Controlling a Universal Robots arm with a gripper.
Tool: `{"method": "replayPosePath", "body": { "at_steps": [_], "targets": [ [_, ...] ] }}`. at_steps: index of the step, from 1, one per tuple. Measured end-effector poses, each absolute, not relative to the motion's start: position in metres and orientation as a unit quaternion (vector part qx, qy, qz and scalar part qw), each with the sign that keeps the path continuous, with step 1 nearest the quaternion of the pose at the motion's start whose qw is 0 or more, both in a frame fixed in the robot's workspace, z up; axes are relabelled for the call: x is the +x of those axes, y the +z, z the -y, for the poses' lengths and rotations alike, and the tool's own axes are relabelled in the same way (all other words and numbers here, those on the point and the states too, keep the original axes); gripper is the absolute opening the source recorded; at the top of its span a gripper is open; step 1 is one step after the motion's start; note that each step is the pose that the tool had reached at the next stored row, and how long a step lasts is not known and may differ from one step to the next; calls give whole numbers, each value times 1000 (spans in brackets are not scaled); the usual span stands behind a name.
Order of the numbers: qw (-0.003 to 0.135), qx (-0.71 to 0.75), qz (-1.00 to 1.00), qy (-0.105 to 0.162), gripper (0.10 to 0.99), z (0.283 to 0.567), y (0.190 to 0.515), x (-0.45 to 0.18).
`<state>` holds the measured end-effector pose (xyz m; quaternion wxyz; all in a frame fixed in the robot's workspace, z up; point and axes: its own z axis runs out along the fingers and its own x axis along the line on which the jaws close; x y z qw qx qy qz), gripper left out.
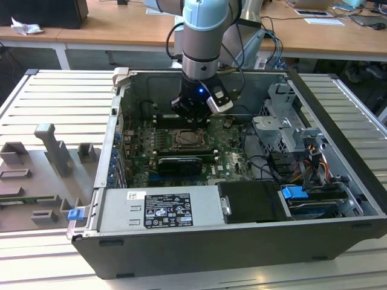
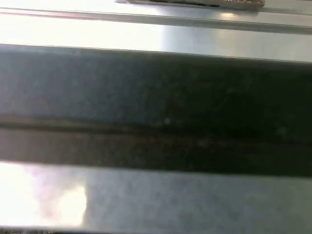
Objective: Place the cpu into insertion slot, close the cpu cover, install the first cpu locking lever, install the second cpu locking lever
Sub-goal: 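Install the first cpu locking lever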
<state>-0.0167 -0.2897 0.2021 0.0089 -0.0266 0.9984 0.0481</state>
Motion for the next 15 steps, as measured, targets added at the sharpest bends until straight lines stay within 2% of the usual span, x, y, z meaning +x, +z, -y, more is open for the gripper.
{"method": "replayPosePath", "body": {
  "at_steps": [4,15],
  "targets": [
    [9,-27,-998,48,106,290,214,-17],
    [9,-27,-998,48,106,295,215,-17]
  ]
}}
